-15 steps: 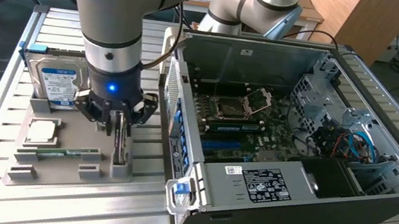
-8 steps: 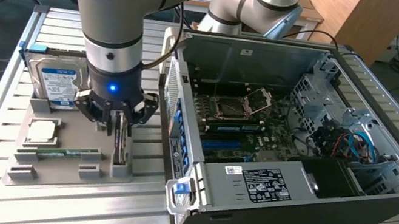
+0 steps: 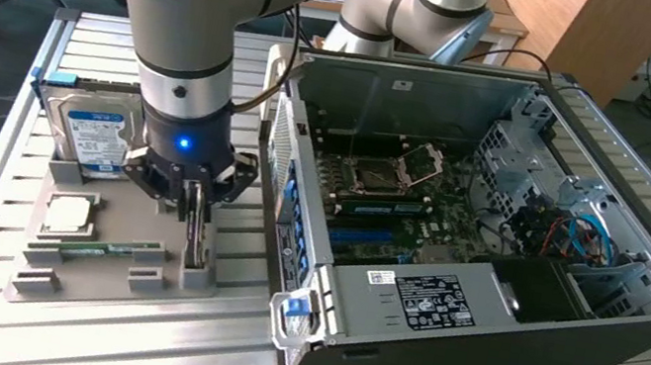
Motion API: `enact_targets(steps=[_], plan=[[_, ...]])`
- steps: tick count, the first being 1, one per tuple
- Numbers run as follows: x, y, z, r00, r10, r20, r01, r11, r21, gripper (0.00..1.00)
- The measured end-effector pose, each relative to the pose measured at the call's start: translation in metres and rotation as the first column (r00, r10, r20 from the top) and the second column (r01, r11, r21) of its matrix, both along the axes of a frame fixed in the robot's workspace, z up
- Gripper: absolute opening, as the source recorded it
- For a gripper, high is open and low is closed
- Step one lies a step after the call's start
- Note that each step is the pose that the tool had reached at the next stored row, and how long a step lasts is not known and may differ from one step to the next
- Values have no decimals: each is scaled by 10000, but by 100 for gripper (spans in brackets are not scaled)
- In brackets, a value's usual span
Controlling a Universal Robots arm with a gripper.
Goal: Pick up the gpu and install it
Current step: 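Pick up the gpu and move the gpu toward the slot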
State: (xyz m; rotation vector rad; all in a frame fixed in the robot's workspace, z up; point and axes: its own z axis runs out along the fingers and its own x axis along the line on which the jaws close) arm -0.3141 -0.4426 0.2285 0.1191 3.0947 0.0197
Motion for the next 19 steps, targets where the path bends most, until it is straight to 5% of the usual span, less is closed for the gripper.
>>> enact_targets(steps=[2,19], plan=[[0,0,0,10000,0,0,0,10000,0,35],[6,0,0,10000,0,0,0,10000,0,35]])
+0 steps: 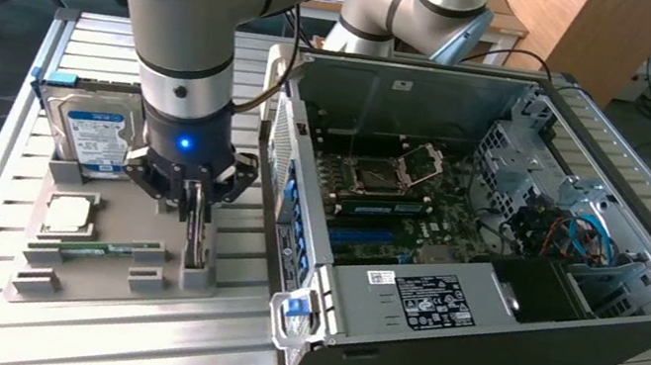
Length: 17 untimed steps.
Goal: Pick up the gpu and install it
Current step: 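Pick up the gpu and move the gpu toward the slot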
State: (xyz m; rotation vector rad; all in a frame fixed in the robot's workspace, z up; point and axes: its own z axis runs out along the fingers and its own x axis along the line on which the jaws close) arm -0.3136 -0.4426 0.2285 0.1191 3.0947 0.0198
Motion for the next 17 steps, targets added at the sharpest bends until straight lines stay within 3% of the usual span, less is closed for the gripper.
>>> enact_targets(steps=[6,8,17], plan=[[0,0,0,10000,0,0,0,10000,0,35],[0,0,0,10000,0,-1,0,10000,0,27],[0,0,0,10000,0,0,0,10000,0,27]])
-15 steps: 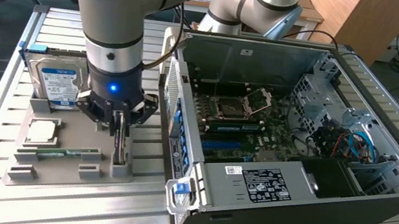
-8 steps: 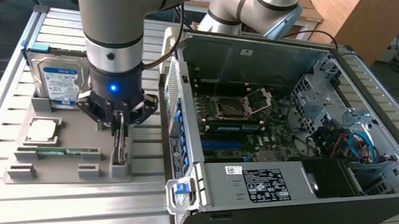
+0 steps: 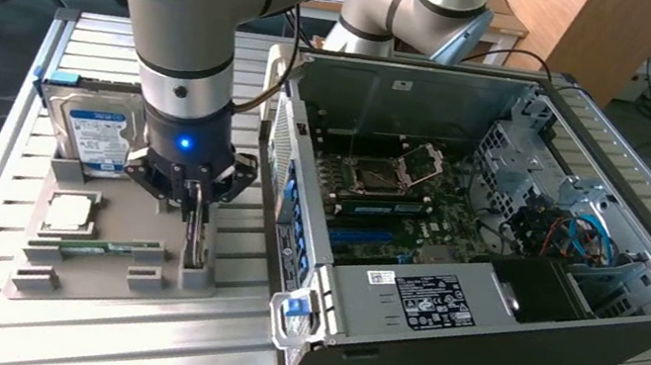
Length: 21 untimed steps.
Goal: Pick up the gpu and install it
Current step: 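Pick up the gpu and move the gpu toward the slot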
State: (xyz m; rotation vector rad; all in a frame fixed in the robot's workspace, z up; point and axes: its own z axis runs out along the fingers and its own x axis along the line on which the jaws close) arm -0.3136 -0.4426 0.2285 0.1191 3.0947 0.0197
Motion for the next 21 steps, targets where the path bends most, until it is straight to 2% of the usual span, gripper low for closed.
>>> enact_targets(steps=[21], plan=[[0,0,16,9997,227,-1,-227,9997,-2,27]])
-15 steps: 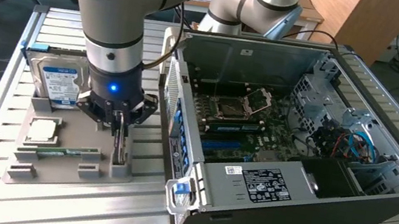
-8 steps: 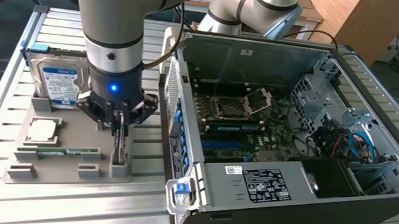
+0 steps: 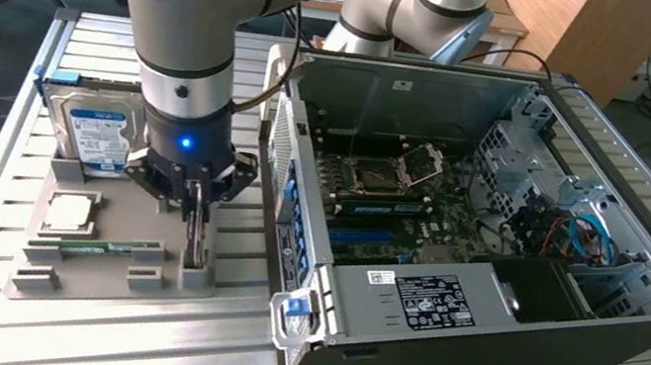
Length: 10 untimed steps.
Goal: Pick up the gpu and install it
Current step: 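Pick up the gpu and move the gpu toward the slot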
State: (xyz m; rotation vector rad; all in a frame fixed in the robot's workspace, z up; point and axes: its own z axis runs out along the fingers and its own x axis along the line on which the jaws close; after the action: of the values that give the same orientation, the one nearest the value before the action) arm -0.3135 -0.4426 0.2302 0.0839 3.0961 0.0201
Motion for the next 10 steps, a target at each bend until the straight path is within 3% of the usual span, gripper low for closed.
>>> enact_targets(steps=[10], plan=[[0,0,182,10000,0,2,0,10000,2,27]])
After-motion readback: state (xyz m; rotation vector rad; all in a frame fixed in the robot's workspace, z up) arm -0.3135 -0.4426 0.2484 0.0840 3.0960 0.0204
